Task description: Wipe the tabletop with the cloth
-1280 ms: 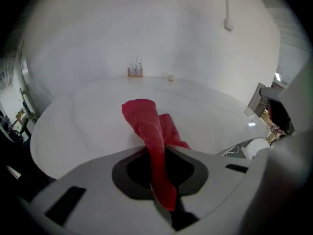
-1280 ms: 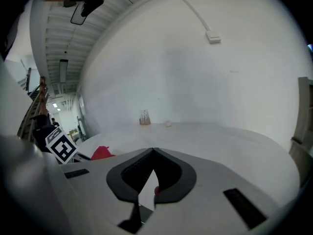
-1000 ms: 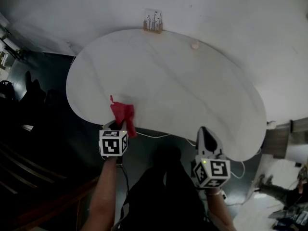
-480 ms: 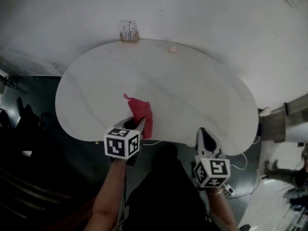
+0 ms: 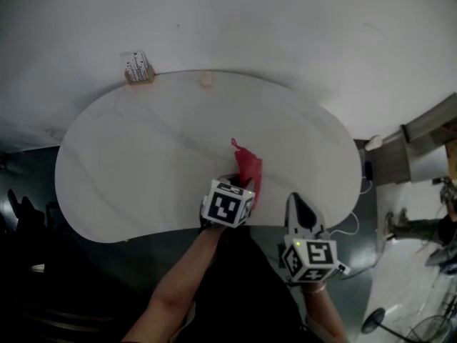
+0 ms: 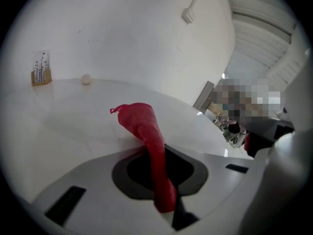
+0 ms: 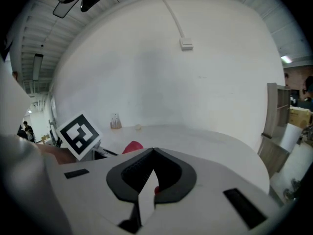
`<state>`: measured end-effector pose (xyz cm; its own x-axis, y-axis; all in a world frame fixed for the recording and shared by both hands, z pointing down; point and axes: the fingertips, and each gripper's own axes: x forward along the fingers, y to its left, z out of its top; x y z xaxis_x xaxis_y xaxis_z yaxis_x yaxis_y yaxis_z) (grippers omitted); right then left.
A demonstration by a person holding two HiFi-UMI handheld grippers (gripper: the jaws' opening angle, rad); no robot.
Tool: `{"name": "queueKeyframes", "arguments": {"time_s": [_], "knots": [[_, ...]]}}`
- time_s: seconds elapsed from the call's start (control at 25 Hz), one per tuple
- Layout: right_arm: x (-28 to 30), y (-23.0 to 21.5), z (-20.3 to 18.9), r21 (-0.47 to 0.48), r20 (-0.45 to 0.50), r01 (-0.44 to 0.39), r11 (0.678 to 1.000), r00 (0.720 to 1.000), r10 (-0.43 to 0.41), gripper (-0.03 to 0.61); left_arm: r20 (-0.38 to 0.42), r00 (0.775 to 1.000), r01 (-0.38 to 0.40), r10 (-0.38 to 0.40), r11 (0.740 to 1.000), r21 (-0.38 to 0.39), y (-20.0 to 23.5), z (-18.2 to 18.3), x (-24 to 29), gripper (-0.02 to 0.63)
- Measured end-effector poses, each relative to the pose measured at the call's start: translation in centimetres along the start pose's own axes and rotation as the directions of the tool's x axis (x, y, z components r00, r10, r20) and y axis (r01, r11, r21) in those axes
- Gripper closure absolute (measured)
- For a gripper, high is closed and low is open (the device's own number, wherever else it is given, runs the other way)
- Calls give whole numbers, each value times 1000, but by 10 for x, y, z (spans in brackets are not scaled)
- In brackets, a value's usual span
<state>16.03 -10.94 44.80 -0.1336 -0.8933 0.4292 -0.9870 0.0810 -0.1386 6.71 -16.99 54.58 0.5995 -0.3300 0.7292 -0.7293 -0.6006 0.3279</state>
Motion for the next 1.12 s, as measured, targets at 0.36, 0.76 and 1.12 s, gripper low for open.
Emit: {"name": "queueKeyframes", "arguments": {"time_s": [0.36,0.76,1.12], "knots": [[36,23,9,-14,-23,-88,996,996,88,575,-55,989,-139,134,986,-90,70,-29,-21,568],[75,98,14,-102,-70,-290,951,956,284,575,-18,924,-370,382,883,-289,185,-86,-118,568],[86,133,13,-145,-105,-367,919,929,355,575,-60,843,-510,535,757,-408,237,-139,-185,569]]}}
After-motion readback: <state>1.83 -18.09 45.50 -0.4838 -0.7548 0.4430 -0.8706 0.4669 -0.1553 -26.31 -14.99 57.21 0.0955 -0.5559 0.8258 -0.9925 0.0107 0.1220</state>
